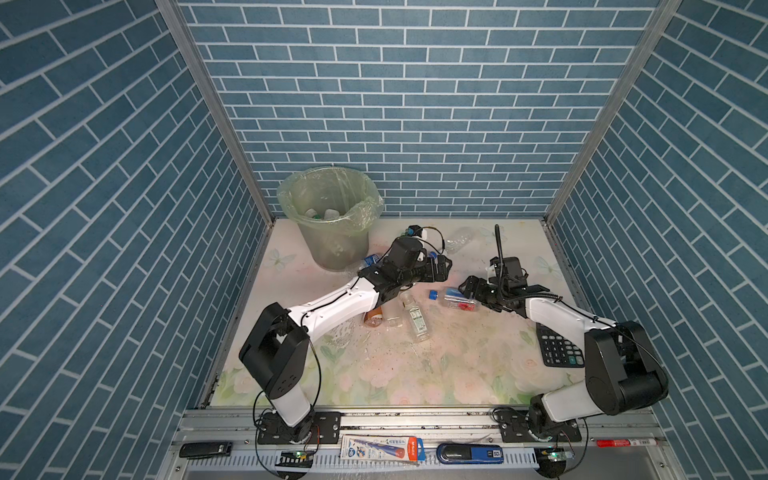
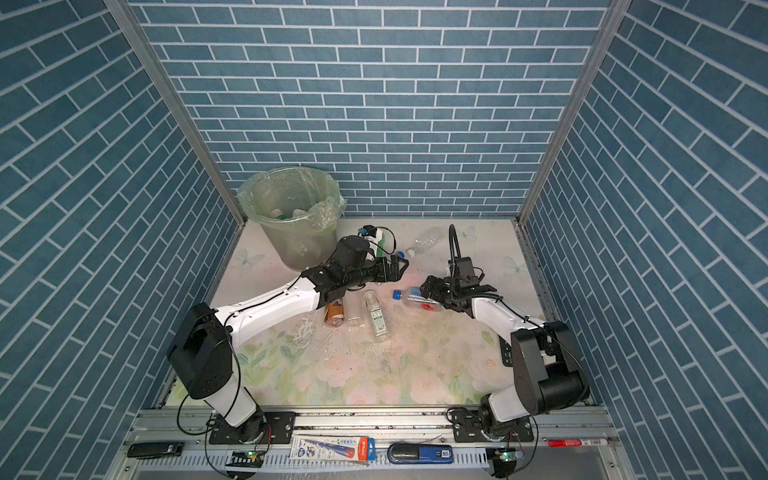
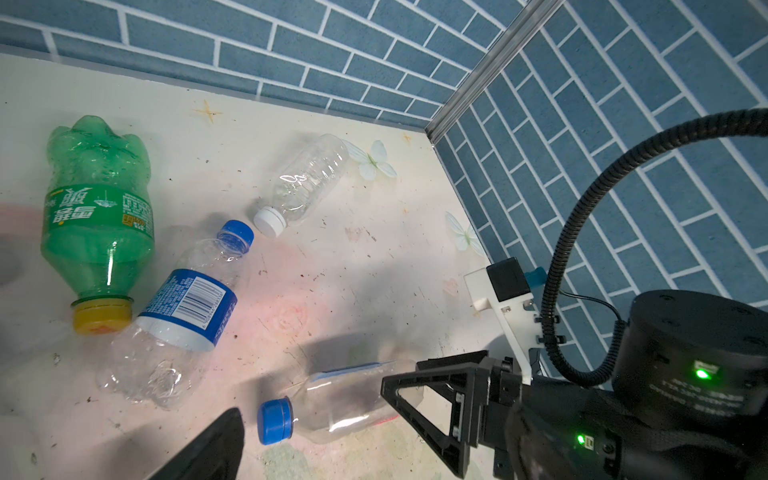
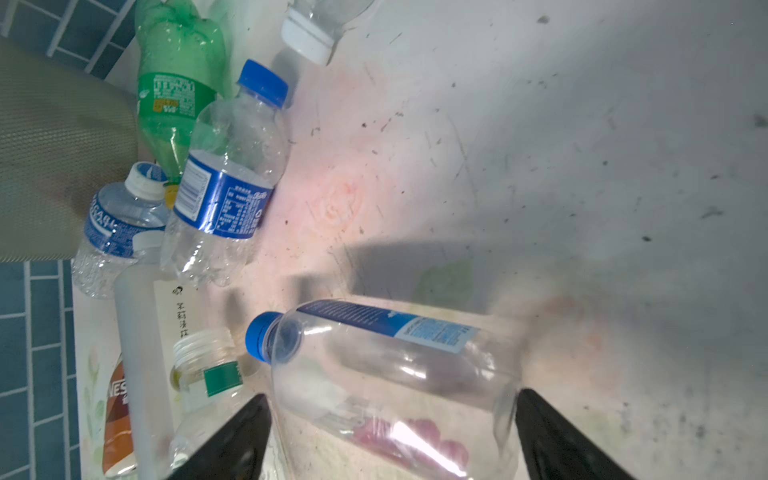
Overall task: Throw the plastic bottles in the bin
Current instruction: 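Lower the right gripper around the Fiji bottle's body and close it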
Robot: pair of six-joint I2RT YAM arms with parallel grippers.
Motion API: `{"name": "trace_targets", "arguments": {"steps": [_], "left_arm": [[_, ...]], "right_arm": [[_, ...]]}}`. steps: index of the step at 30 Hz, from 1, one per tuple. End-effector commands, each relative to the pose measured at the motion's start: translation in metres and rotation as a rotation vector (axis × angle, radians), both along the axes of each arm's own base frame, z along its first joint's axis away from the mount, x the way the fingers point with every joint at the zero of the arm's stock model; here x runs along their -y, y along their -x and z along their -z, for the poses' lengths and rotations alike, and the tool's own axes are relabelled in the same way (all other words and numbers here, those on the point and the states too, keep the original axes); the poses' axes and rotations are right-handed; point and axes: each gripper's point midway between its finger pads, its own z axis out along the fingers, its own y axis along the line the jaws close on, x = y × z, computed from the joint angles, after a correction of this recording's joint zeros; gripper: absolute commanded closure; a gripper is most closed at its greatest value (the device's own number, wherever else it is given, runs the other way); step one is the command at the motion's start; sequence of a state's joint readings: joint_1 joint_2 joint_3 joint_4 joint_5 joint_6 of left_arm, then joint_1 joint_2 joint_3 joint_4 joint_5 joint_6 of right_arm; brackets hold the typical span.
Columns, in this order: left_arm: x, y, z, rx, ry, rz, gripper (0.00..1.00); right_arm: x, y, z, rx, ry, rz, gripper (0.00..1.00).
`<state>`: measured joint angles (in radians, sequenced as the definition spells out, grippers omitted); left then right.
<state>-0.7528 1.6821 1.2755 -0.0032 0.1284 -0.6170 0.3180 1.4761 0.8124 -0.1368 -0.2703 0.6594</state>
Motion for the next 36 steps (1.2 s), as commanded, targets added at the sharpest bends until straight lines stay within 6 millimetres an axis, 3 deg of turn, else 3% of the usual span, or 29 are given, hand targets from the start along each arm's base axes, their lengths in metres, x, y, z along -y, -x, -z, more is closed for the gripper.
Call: {"name": "trace_targets", "arguments": {"steps": [1,10,21,29,36], "left_arm": [[-0.006,-0.003,0.009,-0.012,-0.042,-0.015,0.01],[-0.021,-0.006,0.01,-0.026,-0.057,-0.04,0.01],[-0.042,-0.008,0.007,-0.038,-0.041,-0.074,0.01],[-0.061,-0.009,0.002,-0.042,-0.032,-0.101,0.01],[-0.071,-0.01,0.004,-0.043,-0.03,-0.119,0.01]], "right_arm": [[-0.002,0.001,-0.011,-0.002,-0.014,-0.006,0.08],[0.007,0.016,-0.018,0.045,0.247,-0.212,0.06],[-0.01,0.002,-0.015,0.142,0.495,-0.407,0.05],[-0.024,-0.008,0.001,0.153,0.539,-0.5,0.05],[-0.033,0.001,0.015,0.102,0.516,-0.528,0.06]]}}
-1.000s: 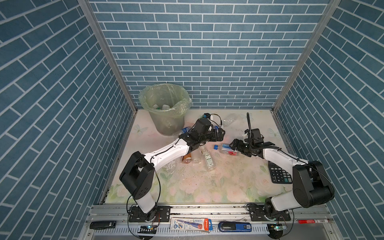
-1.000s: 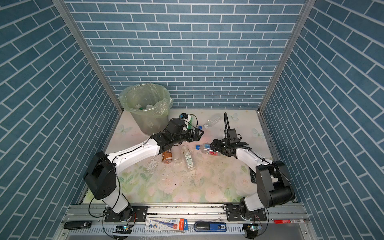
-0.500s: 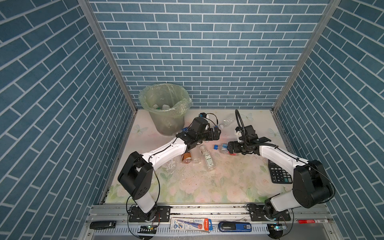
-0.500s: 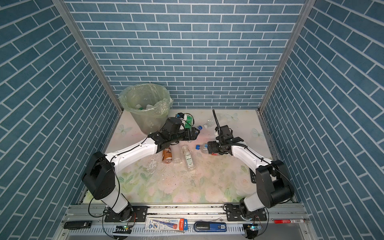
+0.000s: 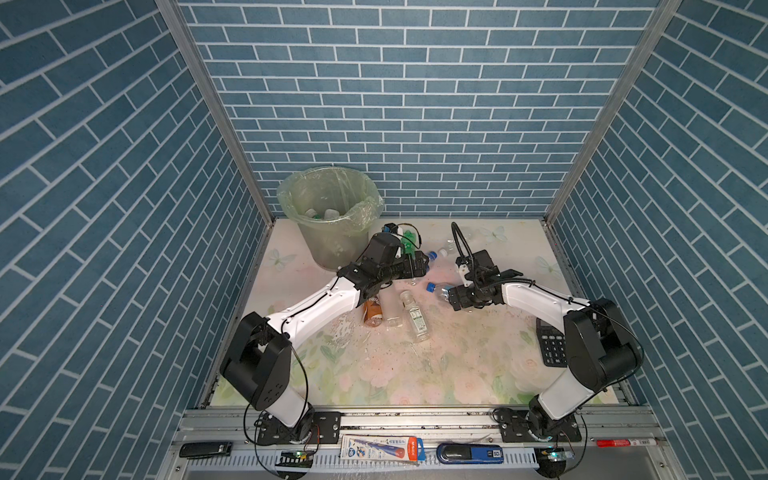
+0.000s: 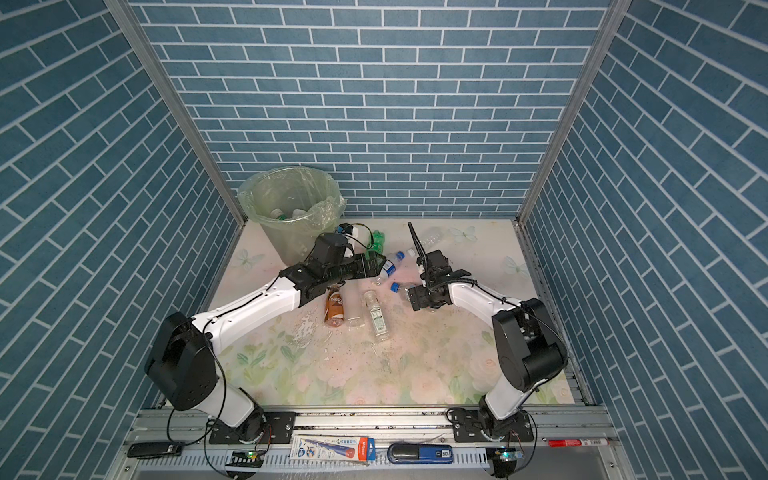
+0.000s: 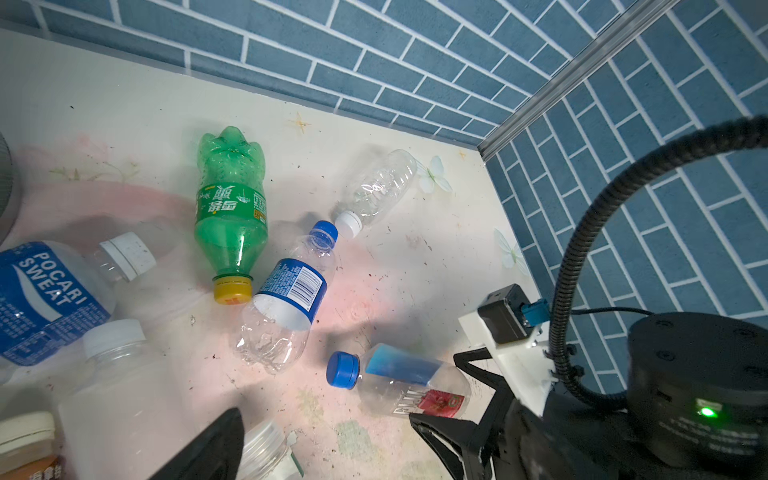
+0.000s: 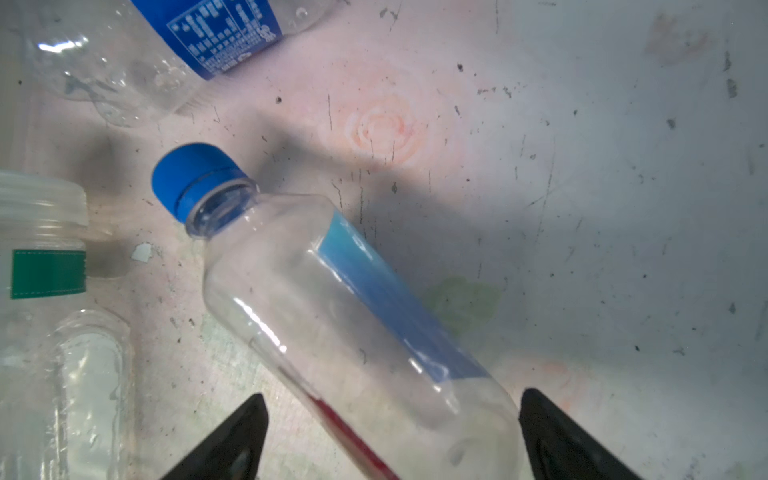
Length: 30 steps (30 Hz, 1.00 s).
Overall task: Throw the plastic bottles in the bin
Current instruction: 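Lower the right gripper around the Fiji bottle's body and close it, then lift the Fiji bottle upright with the right gripper toward the left gripper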
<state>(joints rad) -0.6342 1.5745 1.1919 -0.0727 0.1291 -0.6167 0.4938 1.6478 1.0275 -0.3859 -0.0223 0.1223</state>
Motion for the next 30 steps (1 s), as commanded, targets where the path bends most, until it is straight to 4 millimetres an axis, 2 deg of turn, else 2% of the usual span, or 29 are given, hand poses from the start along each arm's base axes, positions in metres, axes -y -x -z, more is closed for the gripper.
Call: {"name": "trace_targets", "arguments": {"steps": [1,16,20,24,30], "left_arm": [[-0.007,0.004,0.002,-0.01,0.0,-0.003,0.01],[-0.009,0.002,0.006,-0.027,0.014,-0.002,0.01],[-0.009,0.003,0.007,-0.034,0.017,-0.003,0.01],[-0.008,0.001,0.012,-0.062,0.04,-0.011,0.01],[0.007,-0.008,0.014,-0.137,0.172,0.006,0.01]], "right_arm": [[-0.008,-0.001,-0.006,0.008,0.01,-0.043,0.06],[-0.008,-0.002,0.016,-0.043,0.031,-0.004,0.18],[-0.01,-0.002,0.015,-0.044,0.023,0.003,0.27],[-0.01,-0.003,0.005,-0.029,0.002,0.025,0.37],[-0.018,-0.004,-0.035,0.032,-0.086,0.027,0.52]]}}
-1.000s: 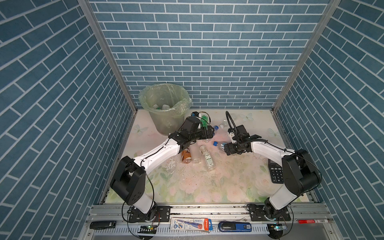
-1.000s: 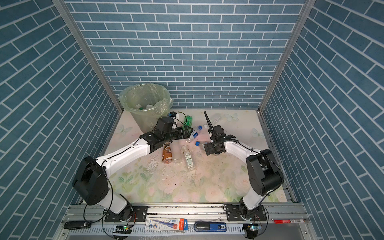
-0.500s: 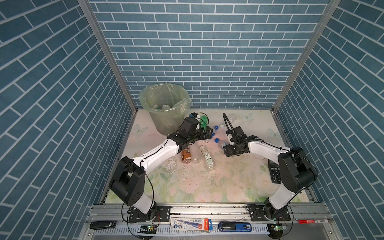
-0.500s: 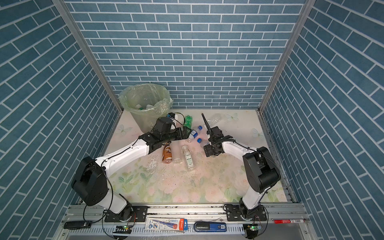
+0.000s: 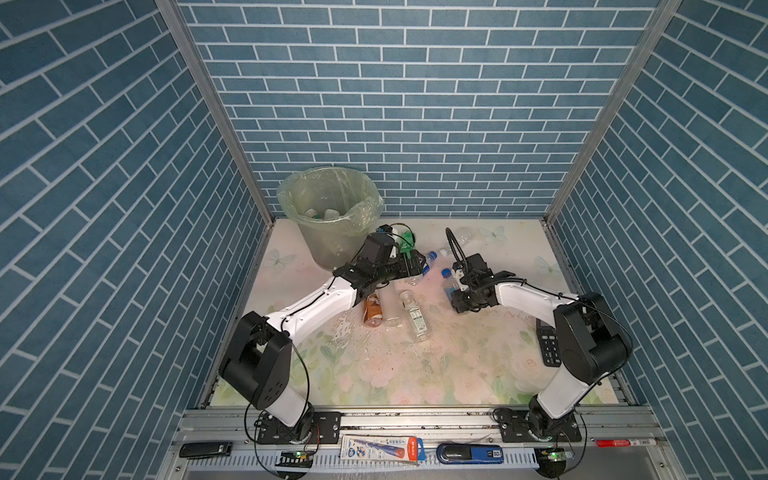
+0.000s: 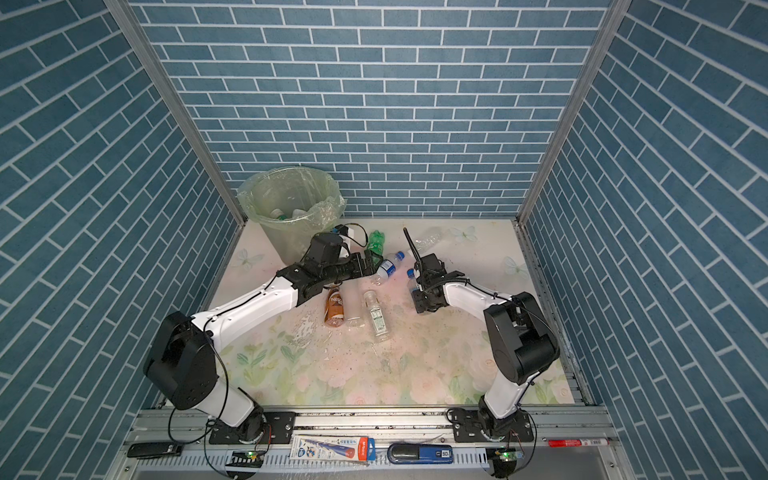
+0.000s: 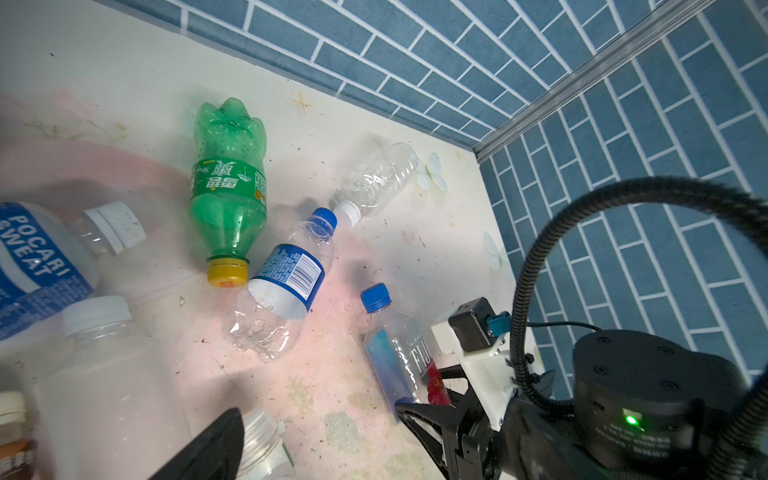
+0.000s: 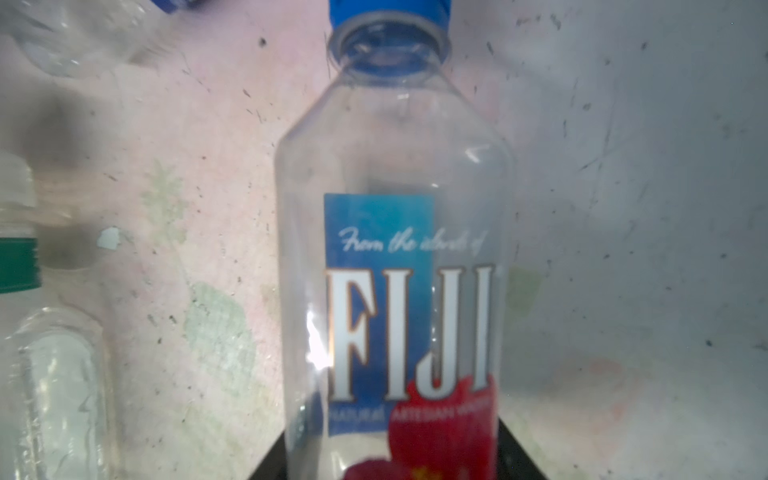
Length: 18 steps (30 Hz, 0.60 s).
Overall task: Throw the plastic bottles in the bin
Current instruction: 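Lift the Fiji bottle upright with the right gripper toward the left gripper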
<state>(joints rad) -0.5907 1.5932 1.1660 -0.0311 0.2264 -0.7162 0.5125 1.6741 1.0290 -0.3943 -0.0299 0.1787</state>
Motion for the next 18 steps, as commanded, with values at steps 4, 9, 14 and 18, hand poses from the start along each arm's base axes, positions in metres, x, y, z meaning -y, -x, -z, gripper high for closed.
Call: {"name": "trace_targets", "arguments": {"steps": [4,9,14,18], "left_arm": [[0.021,-0.013,-0.001,-0.059,0.131,0.018,0.01],[0.032,-0.027,-0.012,-0.042,0.165,0.018,0.01],[0.04,-0.037,-0.025,-0.004,0.177,0.024,0.01],[0.045,-0.043,-0.027,0.011,0.174,0.024,0.03]], "right_arm": [[-0.025,-0.01,-0.081,0.121,-0.18,-0.013,0.52],[-0.04,-0.005,-0.118,0.161,-0.307,-0.038,0.52],[-0.055,0.002,-0.137,0.181,-0.376,-0.082,0.53],[-0.07,0.009,-0.143,0.192,-0.401,-0.129,0.53]]}}
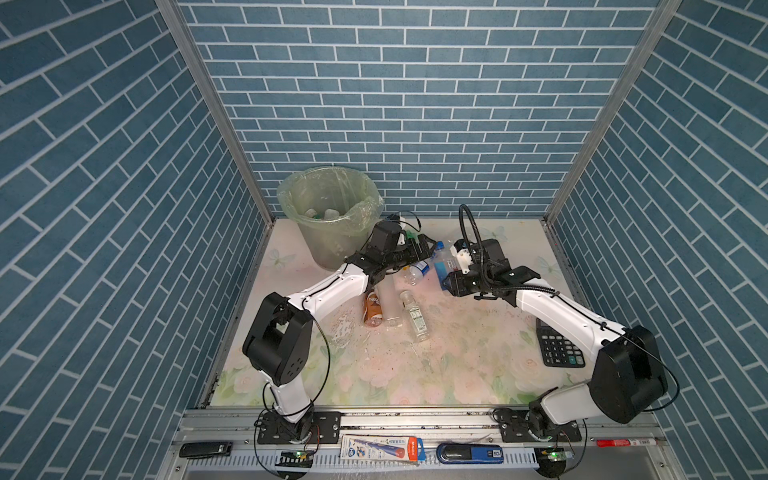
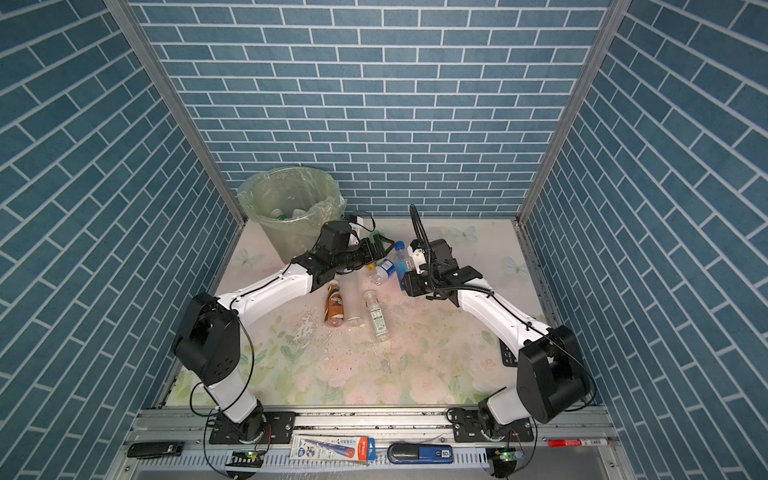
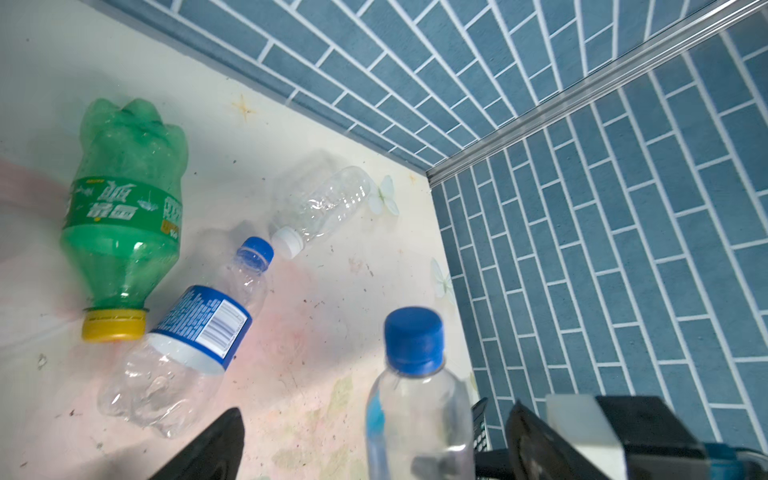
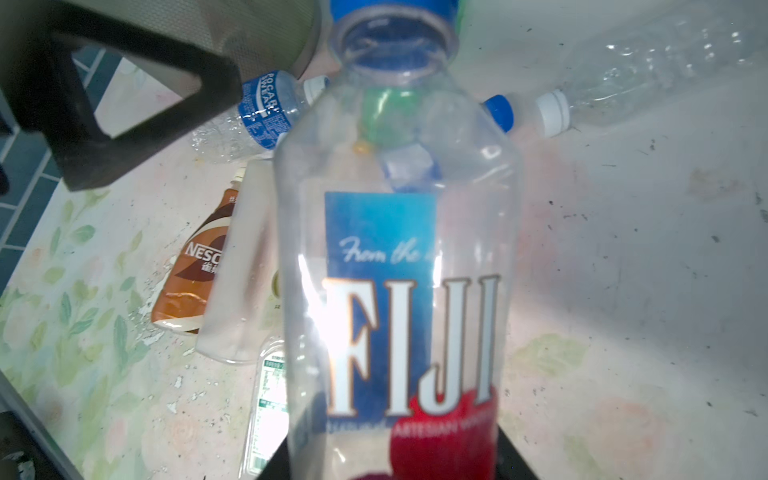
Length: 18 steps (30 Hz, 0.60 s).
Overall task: Throw the plastic bottles in the bin
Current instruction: 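Lift the Fiji bottle upright with the right gripper toward the left gripper, then grasp the Fiji bottle's blue cap with the left gripper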
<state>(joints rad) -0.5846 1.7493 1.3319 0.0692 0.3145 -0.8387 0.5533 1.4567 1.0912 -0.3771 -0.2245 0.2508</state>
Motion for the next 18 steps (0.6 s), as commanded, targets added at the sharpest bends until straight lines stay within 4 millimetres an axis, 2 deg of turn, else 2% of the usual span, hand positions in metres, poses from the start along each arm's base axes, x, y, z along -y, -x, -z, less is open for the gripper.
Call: {"name": "trace_targets", "arguments": {"steps": [1,7,10,14,18], "left_arm": [[0.008,-0.008,-0.003,0.028,0.001,0.007,0.04],[0.013,-0.012,-0.005,0.043,-0.013,0.023,0.2],[0.015,-0.011,-0.004,0.047,-0.031,0.036,0.31],[0.013,-0.01,-0.003,0.05,-0.043,0.032,0.38],[0.013,-0.01,0.0,0.047,-0.047,0.035,0.5]], "right_arm": [[-0.021,0.001,-0.034,0.055,-0.085,-0.048,0.53],[-0.035,0.006,-0.043,0.076,-0.105,-0.088,0.53],[-0.038,0.006,-0.047,0.085,-0.109,-0.095,0.53],[-0.041,0.005,-0.051,0.093,-0.116,-0.101,0.53],[-0.045,0.006,-0.052,0.093,-0.13,-0.115,0.53]]}}
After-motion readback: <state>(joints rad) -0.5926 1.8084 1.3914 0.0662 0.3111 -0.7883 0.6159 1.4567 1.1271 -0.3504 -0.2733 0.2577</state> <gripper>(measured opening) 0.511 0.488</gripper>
